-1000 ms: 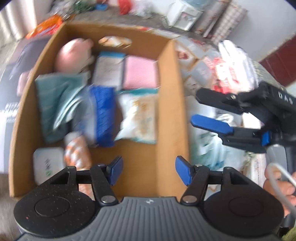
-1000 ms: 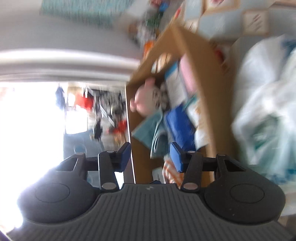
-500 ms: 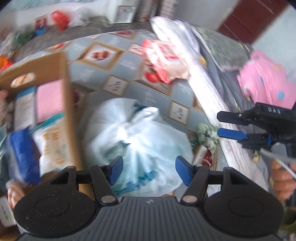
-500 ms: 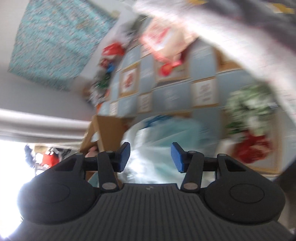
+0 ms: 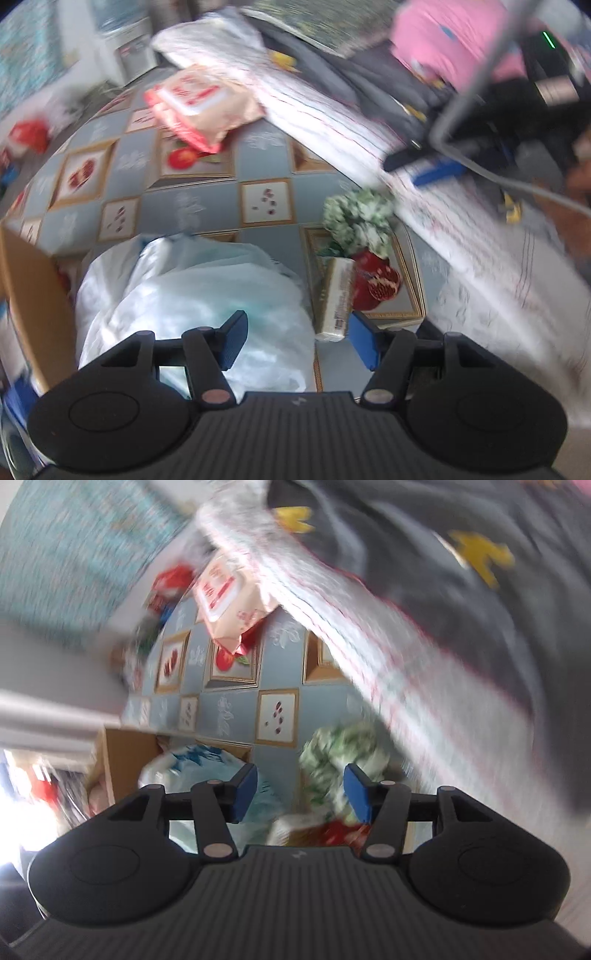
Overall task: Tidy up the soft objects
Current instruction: 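Close the left tool on the gold snack packet while the right tool grasps the green scrunchie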
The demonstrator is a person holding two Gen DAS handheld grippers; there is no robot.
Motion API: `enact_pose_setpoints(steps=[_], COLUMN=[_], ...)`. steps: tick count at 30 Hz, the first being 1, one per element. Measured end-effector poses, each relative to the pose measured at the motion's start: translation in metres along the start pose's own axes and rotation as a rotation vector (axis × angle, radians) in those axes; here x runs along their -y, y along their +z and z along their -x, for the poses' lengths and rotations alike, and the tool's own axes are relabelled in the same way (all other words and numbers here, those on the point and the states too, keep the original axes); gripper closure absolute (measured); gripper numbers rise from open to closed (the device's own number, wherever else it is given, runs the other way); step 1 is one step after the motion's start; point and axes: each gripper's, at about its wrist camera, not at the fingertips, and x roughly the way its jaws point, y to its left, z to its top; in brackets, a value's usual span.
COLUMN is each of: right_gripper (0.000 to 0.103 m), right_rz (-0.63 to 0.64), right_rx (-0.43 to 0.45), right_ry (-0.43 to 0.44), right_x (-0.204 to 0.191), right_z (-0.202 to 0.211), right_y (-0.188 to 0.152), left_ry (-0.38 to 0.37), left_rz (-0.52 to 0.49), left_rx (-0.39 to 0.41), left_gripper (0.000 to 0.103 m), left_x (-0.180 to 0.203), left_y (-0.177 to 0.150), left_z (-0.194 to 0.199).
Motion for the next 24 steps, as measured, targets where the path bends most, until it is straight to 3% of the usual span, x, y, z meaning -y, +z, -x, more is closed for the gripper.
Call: enact_pose_setpoints(steps=[6, 11, 16, 24], right_gripper=[0.051, 0.05, 0.045, 0.042], right_rz=[0.378, 0.666, 0.809, 0.872], right_rx=[-0.117, -0.209, -0.273, -0.366], right_ry=[0.015, -0.009, 0.003, -0.029], right_x=[-0.018, -0.04, -0.05, -0.04], right_z=[-0.025, -0.05, -0.071, -0.105], right_y=[0.03, 0.033, 0.028, 0.013], left_ry=[-0.005, 0.007, 0.023, 0.084], left_rz=[-0.121, -0.214, -0.268, -0.331], left_rx=[-0.036, -0.065, -0.09, -0.104], left_gripper=[0.043, 0.047, 0.056, 0.062], left_x=[0.025, 0.043, 0.054, 0.063], left_y=[0.01, 0.014, 0.013, 0.013], left_z=[-0.028, -0.053, -0.075, -0.098])
